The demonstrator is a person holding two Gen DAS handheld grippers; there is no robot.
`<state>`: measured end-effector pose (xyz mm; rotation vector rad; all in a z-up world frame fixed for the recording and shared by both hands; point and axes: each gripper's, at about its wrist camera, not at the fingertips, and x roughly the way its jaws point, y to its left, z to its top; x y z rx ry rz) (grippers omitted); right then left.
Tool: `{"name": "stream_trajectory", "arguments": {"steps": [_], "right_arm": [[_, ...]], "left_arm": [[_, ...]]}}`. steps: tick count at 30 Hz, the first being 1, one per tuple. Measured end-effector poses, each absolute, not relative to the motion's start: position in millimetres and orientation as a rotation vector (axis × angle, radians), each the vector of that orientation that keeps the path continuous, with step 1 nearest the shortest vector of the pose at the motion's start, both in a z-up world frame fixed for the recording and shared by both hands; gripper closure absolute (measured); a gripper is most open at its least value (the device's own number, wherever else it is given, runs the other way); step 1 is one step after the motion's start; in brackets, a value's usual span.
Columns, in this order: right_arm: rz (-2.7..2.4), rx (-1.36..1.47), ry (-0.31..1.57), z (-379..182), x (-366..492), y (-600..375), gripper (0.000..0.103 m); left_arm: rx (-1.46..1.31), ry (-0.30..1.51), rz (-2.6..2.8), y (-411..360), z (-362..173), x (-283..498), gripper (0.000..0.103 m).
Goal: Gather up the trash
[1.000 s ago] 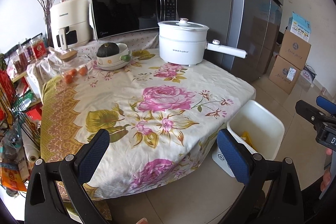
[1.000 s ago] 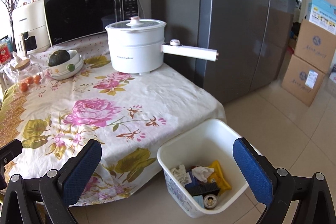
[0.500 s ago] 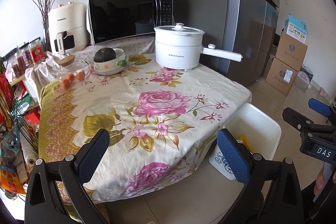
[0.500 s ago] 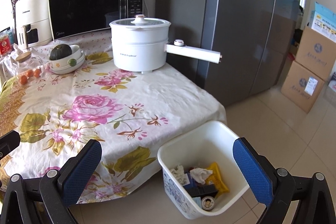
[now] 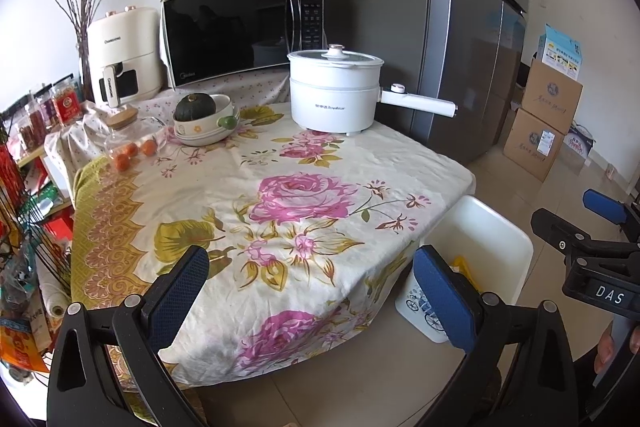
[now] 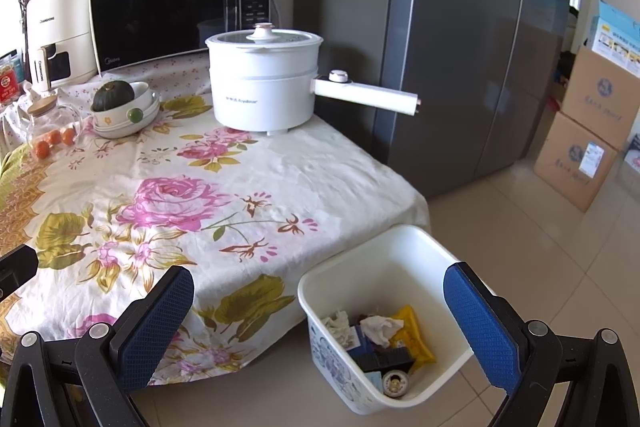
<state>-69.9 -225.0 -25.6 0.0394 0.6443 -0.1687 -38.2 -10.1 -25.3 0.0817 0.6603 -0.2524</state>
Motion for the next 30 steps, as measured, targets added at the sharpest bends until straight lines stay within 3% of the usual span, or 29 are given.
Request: {"name": "stream_trajectory", "arguments": {"steps": [30], "right_arm": [[-0.169,0.037,0.645,-26.5,-70.3,-226.6,0.000]], "left_arm": [[0.078,0.663,-0.262,-10.3,-25.2,-38.2,0.000]]}}
